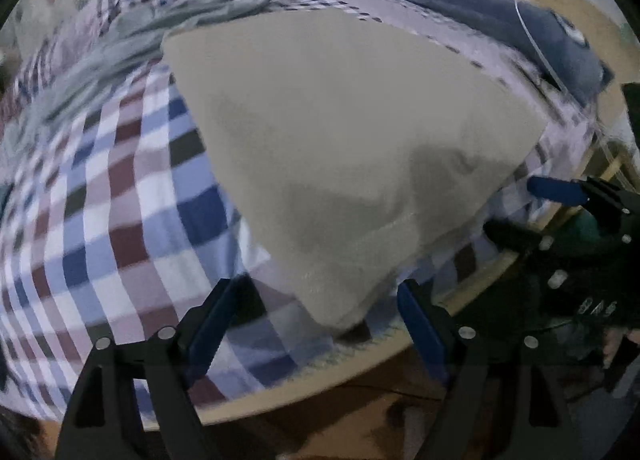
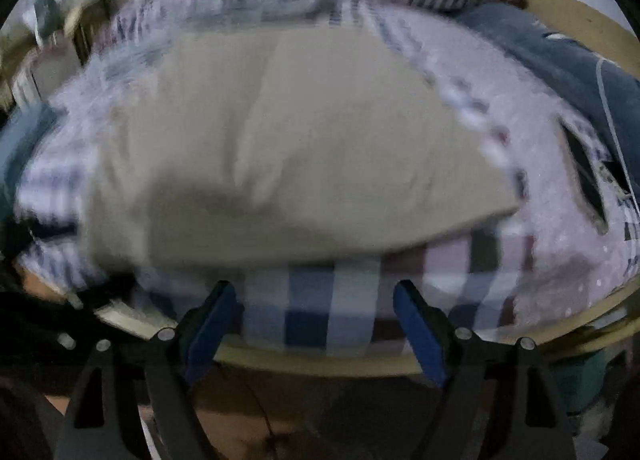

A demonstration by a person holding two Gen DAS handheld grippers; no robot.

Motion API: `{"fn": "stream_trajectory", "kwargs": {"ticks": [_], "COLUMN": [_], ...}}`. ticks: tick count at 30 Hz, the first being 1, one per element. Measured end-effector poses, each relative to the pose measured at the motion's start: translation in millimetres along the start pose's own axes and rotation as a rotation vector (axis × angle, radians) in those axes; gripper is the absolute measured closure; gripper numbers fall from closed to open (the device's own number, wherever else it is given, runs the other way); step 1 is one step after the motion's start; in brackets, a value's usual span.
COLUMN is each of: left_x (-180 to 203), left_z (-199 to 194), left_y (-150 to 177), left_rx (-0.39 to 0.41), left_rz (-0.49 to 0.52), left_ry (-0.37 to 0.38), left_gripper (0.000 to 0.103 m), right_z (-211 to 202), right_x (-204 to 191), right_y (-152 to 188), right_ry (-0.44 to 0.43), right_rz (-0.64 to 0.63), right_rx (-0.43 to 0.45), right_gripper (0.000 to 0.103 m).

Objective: Fold clothes

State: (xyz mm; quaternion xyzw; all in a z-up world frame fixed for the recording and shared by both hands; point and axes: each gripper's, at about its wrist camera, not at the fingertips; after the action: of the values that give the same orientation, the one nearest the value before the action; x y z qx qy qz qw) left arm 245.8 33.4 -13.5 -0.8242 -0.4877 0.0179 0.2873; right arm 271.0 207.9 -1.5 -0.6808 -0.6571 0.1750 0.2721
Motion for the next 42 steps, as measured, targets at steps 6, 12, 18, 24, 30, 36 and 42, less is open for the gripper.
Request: {"fn": "stream_trajectory", "kwargs": {"ticks": [6, 12, 18, 24, 30, 36, 42], "left_x": [-31.9, -74.1, -84.4, -80.3, -84.4, -95.6, -96.5], "left_z": [-34.3, -36.9, -24.1, 1.4, 3.2, -4.3, -8.3], "left_y": [5.7, 8.7, 7.0, -2.9, -9.5, -18.4, -35.0], "left_rx": [0.093, 0.134, 0.159, 0.11, 0.114, 0.133, 0.124], "left_rz": [-0.194, -0.394, -0.497, -0.569, -0.668, -0.751, -0.751], "left_ry": [0.122, 0.256, 0.472, 0.61, 0.776, 0.905, 0.965], "left_gripper": [0.018, 0.018, 0.018, 0.018, 0.049, 0.066, 0.067], "right_z": [-28.6, 16.9, 15.1, -18.6, -55.2, -72.7, -50.2], "right_x": [-7.1, -42.0, -29.2, -4.0, -15.0, -66.1, -105.2], "right_y": [-36.6, -56.2, -29.6, -21.2, -14.0, 9.2, 14.3], "right_ry": [-0.11, -0.065, -0.065, -0.137, -0.203, -0.164, -0.032], "right_rz": [0.036, -0.058, -0.076, -0.037, -0.157, -0.427, -0.621], "right_rx": [0.206, 0.161, 0.055, 0.123, 0.24, 0.397, 0.49], "right_gripper": [0.019, 0.02, 0.019, 0.019, 0.019, 0.019, 0.019]}}
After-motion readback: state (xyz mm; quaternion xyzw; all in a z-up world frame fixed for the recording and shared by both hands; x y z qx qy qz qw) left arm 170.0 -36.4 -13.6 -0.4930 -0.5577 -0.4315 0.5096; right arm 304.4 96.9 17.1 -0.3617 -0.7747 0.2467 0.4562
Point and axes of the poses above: each gripper's, at about its wrist camera, not at the fingertips, and z roughly the way its jaws point, x to its right, y to its underside, and after that the axes turned 11 degrees about y, right-handed
